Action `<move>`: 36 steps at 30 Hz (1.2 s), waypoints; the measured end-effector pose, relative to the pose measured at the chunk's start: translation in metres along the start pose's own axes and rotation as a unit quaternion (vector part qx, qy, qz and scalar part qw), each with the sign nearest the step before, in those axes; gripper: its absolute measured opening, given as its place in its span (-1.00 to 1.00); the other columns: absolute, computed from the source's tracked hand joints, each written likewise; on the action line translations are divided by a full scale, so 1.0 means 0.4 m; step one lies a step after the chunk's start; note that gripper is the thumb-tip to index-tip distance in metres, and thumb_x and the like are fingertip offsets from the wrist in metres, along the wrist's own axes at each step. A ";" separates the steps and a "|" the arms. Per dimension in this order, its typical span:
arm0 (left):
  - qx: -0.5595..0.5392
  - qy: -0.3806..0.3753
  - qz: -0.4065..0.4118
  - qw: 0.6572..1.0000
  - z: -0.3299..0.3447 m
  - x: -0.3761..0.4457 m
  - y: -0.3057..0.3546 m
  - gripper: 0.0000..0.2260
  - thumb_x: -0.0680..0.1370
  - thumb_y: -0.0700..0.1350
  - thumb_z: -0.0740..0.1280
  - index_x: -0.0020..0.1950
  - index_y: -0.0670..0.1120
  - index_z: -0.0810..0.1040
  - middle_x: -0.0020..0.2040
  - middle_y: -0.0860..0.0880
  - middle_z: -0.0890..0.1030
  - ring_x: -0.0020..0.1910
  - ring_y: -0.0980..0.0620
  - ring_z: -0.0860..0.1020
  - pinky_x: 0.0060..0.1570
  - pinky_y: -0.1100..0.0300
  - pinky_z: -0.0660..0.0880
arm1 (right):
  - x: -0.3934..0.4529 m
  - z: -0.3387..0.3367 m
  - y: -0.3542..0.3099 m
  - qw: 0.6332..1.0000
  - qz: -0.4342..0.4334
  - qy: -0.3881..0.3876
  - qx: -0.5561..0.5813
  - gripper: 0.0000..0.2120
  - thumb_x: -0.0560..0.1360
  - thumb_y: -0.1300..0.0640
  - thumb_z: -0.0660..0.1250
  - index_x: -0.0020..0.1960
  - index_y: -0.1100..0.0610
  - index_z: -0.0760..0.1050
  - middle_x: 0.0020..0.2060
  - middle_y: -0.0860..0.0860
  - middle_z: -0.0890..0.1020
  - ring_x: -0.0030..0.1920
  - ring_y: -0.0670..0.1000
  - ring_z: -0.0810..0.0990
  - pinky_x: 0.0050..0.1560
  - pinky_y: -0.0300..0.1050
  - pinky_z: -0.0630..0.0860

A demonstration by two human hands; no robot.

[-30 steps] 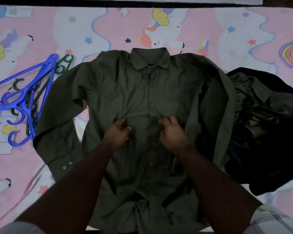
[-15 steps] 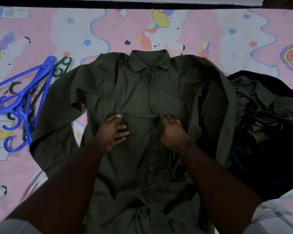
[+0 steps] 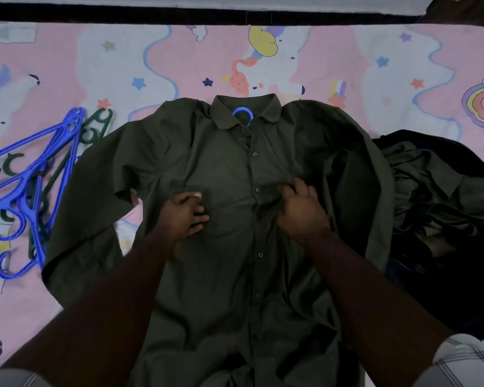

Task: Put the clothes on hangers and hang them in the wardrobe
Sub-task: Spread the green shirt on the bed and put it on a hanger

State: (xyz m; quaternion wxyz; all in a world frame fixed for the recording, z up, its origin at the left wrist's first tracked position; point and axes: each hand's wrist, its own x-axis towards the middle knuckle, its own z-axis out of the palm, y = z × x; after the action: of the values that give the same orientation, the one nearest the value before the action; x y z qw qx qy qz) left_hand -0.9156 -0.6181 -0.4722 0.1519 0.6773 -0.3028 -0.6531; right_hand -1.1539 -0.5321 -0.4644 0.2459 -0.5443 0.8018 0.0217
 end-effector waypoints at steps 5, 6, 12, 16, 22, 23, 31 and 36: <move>0.048 -0.031 0.013 0.998 0.027 0.035 0.043 -0.76 0.66 -0.04 0.28 0.34 0.06 0.46 0.06 -0.10 0.58 -0.19 0.01 0.59 -0.13 0.16 0.49 | 0.074 -0.018 -0.011 0.997 -0.023 -0.074 0.018 -0.53 0.43 0.12 0.24 0.31 0.23 0.53 0.25 0.22 0.51 0.35 0.23 0.42 0.37 -0.06 0.35; 0.059 -0.043 0.019 0.997 0.025 0.042 0.048 -0.64 0.66 -0.05 0.30 0.43 0.16 0.37 0.07 -0.06 0.59 -0.19 -0.01 0.60 -0.15 0.16 0.50 | 0.089 -0.022 -0.010 0.996 -0.017 -0.081 0.025 -0.43 0.43 0.11 0.23 0.41 0.26 0.44 0.38 0.25 0.42 0.43 0.24 0.35 0.44 -0.07 0.27; 0.128 -0.004 0.133 0.983 0.015 0.094 0.114 -0.63 0.66 -0.12 0.29 0.47 -0.04 0.43 -0.16 -0.05 0.60 -0.45 0.11 0.57 -0.44 0.29 0.45 | 0.152 -0.085 -0.051 0.987 -0.001 0.092 0.133 -0.55 0.47 0.26 0.30 0.36 0.25 0.50 0.28 0.23 0.57 0.29 0.23 0.53 0.35 -0.04 0.37; 0.156 -0.008 0.204 0.966 0.049 0.125 0.216 -0.71 0.64 -0.15 0.31 0.37 -0.12 0.50 -0.07 -0.04 0.61 -0.33 0.10 0.60 -0.42 0.35 0.49 | 0.254 -0.181 -0.154 0.956 -0.003 0.195 0.220 -0.73 0.57 0.20 0.26 0.22 0.15 0.61 0.09 0.08 0.70 0.12 0.09 0.64 0.16 -0.22 0.43; 0.133 -0.042 0.184 0.973 0.087 0.193 0.310 -0.66 0.64 -0.09 0.33 0.42 -0.01 0.47 -0.03 0.07 0.62 -0.07 0.03 0.62 -0.01 0.06 0.59 | 0.492 -0.255 -0.247 0.979 -0.015 0.137 0.148 -0.75 0.55 0.28 0.23 0.20 0.23 0.54 0.14 0.11 0.64 0.17 0.13 0.58 0.13 -0.14 0.42; 0.156 -0.045 0.181 0.970 0.084 0.204 0.307 -0.64 0.63 -0.08 0.34 0.44 0.00 0.46 -0.02 0.08 0.62 -0.06 0.06 0.61 0.06 0.04 0.58 | 0.514 -0.244 -0.246 0.990 -0.015 0.101 0.102 -0.75 0.54 0.28 0.24 0.20 0.25 0.50 0.13 0.15 0.63 0.16 0.17 0.58 0.12 -0.07 0.44; 0.313 -0.031 0.251 0.915 0.032 0.211 0.246 -0.61 0.58 -0.11 0.39 0.42 -0.04 0.50 0.21 0.02 0.58 0.19 0.04 0.56 0.21 0.26 0.43 | 0.524 -0.197 -0.227 0.996 -0.019 0.078 0.043 -0.71 0.50 0.25 0.30 0.21 0.25 0.41 0.03 0.16 0.59 0.08 0.23 0.54 -0.03 0.04 0.40; 0.478 -0.046 0.279 0.832 0.005 0.185 0.221 -0.56 0.57 -0.07 0.37 0.45 -0.07 0.48 0.35 -0.13 0.55 0.31 -0.10 0.52 0.30 0.17 0.40 | 0.515 -0.295 -0.216 0.986 0.004 0.117 0.119 -0.66 0.45 0.23 0.44 0.22 0.19 0.57 0.19 0.11 0.61 0.20 0.15 0.55 0.18 -0.03 0.46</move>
State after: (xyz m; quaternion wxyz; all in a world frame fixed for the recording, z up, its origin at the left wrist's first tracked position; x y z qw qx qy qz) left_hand -0.9390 -0.7311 -0.4780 -0.0287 0.5217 -0.7596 -0.3872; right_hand -1.1804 -0.7803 -0.4268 0.2136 -0.5070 0.8237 -0.1370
